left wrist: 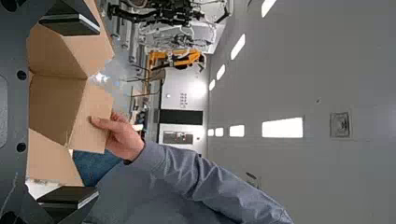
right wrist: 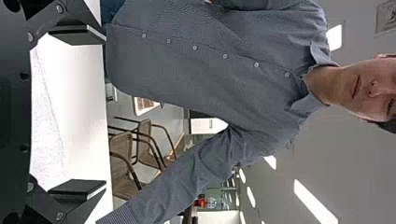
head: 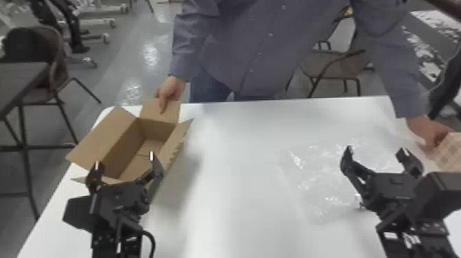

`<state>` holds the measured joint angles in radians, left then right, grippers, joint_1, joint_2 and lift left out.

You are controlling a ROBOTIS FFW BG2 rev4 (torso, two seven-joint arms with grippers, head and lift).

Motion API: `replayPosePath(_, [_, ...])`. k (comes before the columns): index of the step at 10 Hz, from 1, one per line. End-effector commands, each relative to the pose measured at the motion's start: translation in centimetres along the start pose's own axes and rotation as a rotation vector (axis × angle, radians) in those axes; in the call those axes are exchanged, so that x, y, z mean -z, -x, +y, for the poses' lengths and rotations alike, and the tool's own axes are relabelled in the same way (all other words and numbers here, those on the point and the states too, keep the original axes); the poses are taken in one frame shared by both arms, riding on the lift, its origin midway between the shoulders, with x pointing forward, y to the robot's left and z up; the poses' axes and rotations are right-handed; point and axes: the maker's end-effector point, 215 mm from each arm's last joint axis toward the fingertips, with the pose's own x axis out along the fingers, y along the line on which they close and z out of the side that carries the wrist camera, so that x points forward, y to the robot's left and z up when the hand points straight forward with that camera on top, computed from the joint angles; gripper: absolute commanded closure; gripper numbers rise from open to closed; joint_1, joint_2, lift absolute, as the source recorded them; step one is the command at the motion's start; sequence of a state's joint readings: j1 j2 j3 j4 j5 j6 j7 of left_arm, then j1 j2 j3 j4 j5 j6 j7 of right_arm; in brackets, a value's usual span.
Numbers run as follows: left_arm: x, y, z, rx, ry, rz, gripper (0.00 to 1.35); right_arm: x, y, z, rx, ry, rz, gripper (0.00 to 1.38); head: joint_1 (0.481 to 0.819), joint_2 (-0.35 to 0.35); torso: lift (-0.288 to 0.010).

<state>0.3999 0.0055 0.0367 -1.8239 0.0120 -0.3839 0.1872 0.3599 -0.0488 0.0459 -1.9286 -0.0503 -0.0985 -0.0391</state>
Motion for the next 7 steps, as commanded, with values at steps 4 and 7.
replayPosePath(4, [0.34,0.37,0.34,-0.021,0.000,0.012,0.10,0.22,0.10,-0.17,0.017,0.016,0.010,0.20,0.695,0.086,-0.102])
replayPosePath(7, [0.34,0.37,0.41,-0.025,0.000,0.012,0.10,0.50,0.13,-0.27,0.022,0.013,0.022,0.20,0.695,0.087,-0.102])
